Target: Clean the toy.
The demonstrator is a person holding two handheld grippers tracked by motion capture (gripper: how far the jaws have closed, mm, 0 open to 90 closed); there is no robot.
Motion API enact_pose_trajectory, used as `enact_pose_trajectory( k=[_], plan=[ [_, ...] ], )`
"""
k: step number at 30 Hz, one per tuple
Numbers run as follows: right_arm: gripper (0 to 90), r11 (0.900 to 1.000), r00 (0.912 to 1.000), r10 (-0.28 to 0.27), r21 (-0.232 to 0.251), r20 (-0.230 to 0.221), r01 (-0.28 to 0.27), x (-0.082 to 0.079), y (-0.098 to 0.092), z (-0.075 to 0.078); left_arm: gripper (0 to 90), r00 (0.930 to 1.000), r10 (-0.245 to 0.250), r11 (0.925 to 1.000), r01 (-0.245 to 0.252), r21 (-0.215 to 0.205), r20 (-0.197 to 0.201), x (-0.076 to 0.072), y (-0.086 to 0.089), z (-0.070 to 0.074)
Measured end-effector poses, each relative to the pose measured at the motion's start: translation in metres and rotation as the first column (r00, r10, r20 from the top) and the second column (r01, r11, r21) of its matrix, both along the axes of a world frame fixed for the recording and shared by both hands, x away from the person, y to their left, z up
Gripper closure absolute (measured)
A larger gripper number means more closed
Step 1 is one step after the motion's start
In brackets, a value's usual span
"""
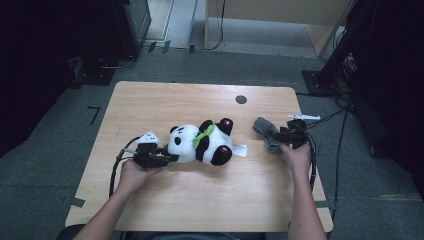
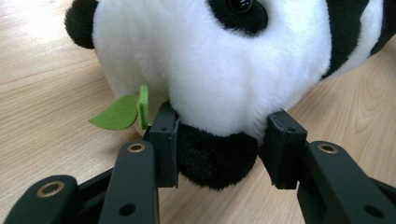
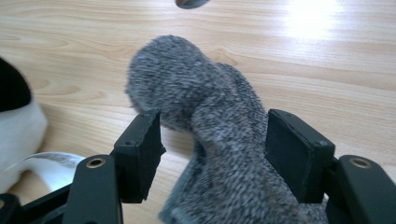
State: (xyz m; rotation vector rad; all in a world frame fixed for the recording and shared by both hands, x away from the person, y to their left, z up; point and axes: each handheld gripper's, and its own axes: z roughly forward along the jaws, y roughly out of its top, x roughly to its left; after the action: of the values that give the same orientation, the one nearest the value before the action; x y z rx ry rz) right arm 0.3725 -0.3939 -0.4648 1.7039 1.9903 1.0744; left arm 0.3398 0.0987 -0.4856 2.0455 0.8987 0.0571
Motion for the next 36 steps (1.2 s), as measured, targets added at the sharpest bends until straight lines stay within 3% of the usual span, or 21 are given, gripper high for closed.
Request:
enact_pose_trajectory(
  k=[7, 15, 20, 25, 28, 29, 30, 32, 36],
  plan=[
    [35.4, 1.000, 0.9990, 0.031, -0.004, 0.032, -0.031, -0.014, 0.007, 0.009, 54.4, 1.0000, -0.002, 1.0000, 0.002, 0.003, -0.007, 0.002, 0.000, 0.002],
    [32.1, 0.997, 0.9960, 0.070, 0.038, 0.057, -0.072, -0.027, 0.017, 0.015, 54.6, 0.9997, -0.005, 1.0000, 0.005, 0.005, -0.022, 0.004, 0.000, 0.004],
    [32.0, 0.993, 0.9912, 0.107, 0.034, 0.078, -0.110, -0.036, 0.026, 0.021, 55.3, 0.9995, -0.003, 1.0000, 0.003, 0.008, -0.032, 0.006, -0.001, 0.006],
    [31.8, 0.985, 0.9836, 0.149, 0.073, 0.103, -0.157, -0.047, 0.038, 0.022, 55.9, 0.9995, 0.000, 1.0000, 0.000, 0.003, -0.033, 0.007, -0.001, 0.008],
    [32.2, 0.975, 0.9714, 0.202, 0.064, 0.125, -0.211, -0.055, 0.051, 0.023, 57.1, 0.9994, 0.002, 1.0000, -0.002, 0.002, -0.036, 0.009, -0.001, 0.010],
    [32.2, 0.975, 0.9714, 0.202, 0.064, 0.125, -0.211, -0.055, 0.051, 0.023, 57.2, 0.9994, 0.002, 1.0000, -0.002, 0.002, -0.036, 0.009, -0.001, 0.010],
    [32.3, 0.967, 0.9617, 0.234, 0.072, 0.142, -0.246, -0.059, 0.058, 0.023, 57.3, 0.9991, 0.006, 1.0000, -0.006, -0.002, -0.042, 0.009, -0.001, 0.011],
    [32.3, 0.964, 0.9596, 0.244, 0.072, 0.140, -0.256, -0.061, 0.061, 0.023, 57.4, 0.9990, 0.013, 0.9999, -0.013, -0.010, -0.043, 0.010, -0.001, 0.012],
    [32.5, 0.940, 0.9363, 0.319, 0.074, 0.147, -0.332, -0.065, 0.080, 0.021, 58.3, 0.9990, 0.014, 0.9996, -0.015, -0.022, -0.043, 0.011, 0.000, 0.015]
  ],
)
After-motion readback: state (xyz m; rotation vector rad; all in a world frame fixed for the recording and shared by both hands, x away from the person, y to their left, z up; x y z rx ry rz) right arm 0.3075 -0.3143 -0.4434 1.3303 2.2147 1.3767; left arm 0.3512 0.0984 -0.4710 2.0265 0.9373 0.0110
